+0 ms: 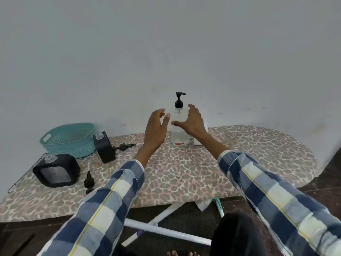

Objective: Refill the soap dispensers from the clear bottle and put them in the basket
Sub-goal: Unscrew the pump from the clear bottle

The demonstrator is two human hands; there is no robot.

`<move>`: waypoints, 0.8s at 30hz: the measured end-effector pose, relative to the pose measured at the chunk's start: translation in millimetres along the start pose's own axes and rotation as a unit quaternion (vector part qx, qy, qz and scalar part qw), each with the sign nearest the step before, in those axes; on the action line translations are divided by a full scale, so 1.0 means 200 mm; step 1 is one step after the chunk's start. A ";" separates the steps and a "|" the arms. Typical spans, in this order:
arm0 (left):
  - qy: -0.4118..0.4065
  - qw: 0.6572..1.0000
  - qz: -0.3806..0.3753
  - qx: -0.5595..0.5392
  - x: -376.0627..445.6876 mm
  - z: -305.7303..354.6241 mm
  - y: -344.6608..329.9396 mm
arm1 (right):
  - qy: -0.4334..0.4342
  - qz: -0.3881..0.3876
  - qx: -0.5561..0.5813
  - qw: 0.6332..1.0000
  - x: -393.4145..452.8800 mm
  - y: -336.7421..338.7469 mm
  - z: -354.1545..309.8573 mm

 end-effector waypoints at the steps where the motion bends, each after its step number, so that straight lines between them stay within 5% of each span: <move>1: 0.003 1.000 -0.001 -0.024 0.05 0.01 -0.01 | 0.005 -0.004 -0.010 1.000 0.01 -0.01 0.01; 10: 0.034 0.998 -0.040 -0.021 0.15 0.08 -0.05 | 0.044 0.024 -0.054 0.997 -0.02 -0.04 0.02; 18: 0.018 1.000 -0.014 -0.012 -0.05 0.09 0.14 | 0.104 0.047 0.064 0.991 -0.27 -0.19 -0.03; 24: 0.010 0.999 -0.047 -0.025 -0.16 0.07 0.21 | 0.102 -0.007 0.224 0.969 -0.43 -0.35 -0.01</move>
Point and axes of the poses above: each hand's wrist, its own x-axis towards the middle knuckle, its own y-axis out of the back of the hand, z = x × y, the point moved 2 cm from there along x, towards the middle knuckle, and after that the axes turned 10 degrees about -z, right-handed, at the moved point
